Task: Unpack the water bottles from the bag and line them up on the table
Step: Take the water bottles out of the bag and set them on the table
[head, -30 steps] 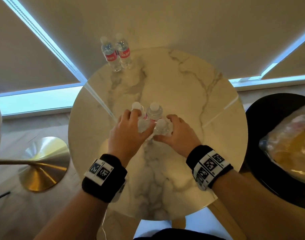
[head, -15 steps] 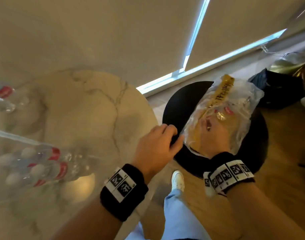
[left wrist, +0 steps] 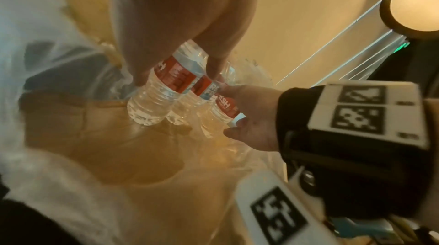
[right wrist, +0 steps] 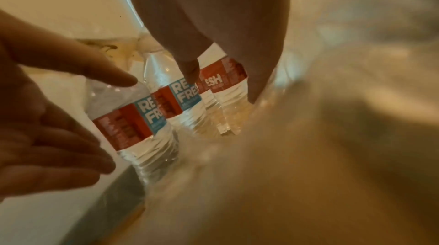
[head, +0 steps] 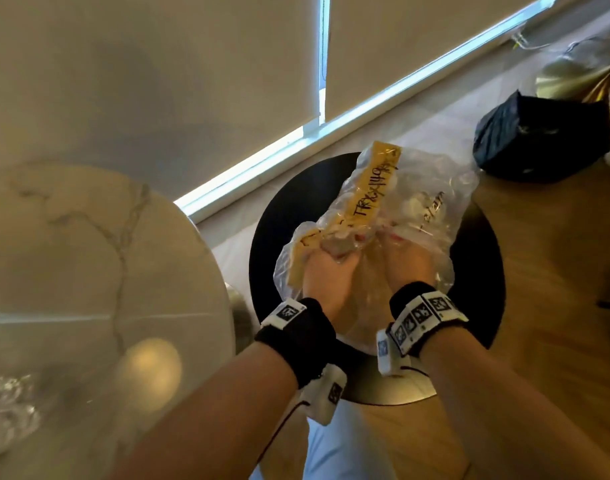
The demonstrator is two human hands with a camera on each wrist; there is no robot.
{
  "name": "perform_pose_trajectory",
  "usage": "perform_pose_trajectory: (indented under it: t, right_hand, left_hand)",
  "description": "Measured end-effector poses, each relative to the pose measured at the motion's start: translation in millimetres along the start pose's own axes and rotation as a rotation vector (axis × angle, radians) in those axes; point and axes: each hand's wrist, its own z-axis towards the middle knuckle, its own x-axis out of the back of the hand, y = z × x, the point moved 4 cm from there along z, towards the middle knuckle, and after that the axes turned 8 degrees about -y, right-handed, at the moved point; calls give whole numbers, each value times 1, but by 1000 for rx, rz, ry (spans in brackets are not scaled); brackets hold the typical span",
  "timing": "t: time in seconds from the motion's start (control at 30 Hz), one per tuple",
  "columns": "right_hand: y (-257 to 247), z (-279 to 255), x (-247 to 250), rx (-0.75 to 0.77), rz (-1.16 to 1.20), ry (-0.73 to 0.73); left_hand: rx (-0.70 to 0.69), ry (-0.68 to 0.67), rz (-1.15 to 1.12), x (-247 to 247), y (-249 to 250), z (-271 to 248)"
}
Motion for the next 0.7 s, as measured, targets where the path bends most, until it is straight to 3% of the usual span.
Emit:
perform_pose_trajectory:
  t: [0.1, 0.27, 0.37, 0.53, 0.7]
  right_hand:
    - [2, -6, 3, 41, -103, -29]
    - [-3, -32, 2, 237, -150, -19]
    - [-3, -44, -2, 328, -195, -140]
    - [-22, -82, 15, 331, -279, -264]
    - [-55, -169, 20, 529, -370, -197]
  left_hand:
    - [-64, 120, 27, 7, 13, 5]
    - [-91, 113, 244, 3, 0, 24]
    - [-88, 72, 387, 14, 6, 16]
    - [-185, -226, 237, 31, 11, -30]
    - [-278, -162, 64, 95, -4, -115]
